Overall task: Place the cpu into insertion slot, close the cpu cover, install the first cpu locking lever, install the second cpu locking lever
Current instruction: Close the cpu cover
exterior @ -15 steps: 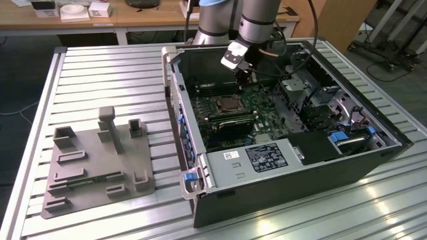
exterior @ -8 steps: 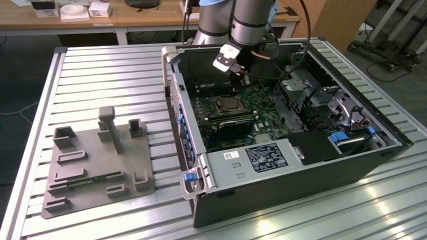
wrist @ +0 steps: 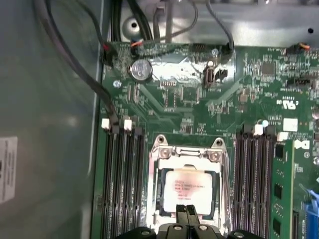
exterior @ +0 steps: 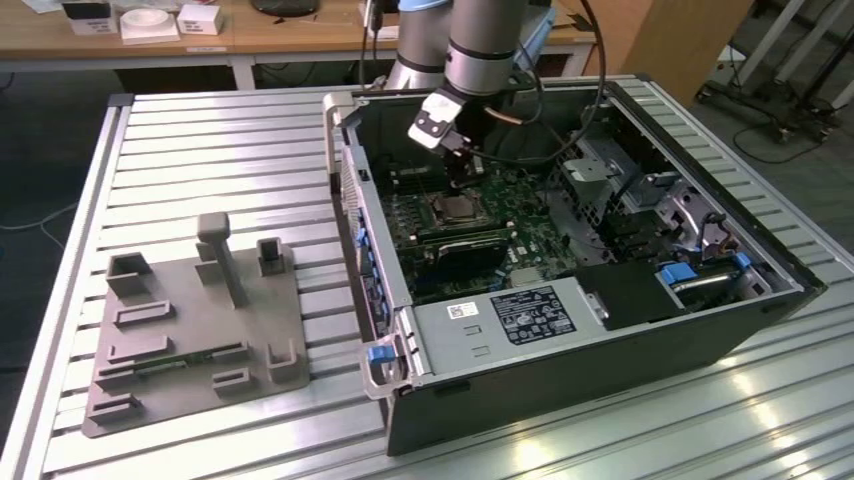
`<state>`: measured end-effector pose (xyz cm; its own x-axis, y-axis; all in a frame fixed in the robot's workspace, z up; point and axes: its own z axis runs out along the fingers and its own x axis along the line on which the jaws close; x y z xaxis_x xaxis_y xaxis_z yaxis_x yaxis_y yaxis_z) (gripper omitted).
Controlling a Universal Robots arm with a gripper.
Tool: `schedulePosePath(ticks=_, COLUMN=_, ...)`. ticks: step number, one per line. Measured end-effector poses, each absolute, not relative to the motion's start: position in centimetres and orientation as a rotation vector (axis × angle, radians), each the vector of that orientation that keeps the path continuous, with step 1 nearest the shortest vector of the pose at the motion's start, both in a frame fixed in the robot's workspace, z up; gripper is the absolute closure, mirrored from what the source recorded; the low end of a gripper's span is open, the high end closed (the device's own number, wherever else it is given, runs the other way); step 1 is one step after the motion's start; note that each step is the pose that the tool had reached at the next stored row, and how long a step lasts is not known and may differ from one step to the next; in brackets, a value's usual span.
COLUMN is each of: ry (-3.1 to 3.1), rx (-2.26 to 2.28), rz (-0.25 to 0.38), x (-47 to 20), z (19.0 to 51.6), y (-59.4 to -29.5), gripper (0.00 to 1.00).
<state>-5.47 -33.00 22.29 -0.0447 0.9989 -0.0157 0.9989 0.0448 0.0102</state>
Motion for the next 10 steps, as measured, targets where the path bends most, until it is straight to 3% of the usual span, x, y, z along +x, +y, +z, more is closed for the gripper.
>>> schedulePosePath(ticks=10, ry=2.257, rx=2.158, rz=-0.006, x=-6.55, z=21.69, y=-33.00, gripper=0.90)
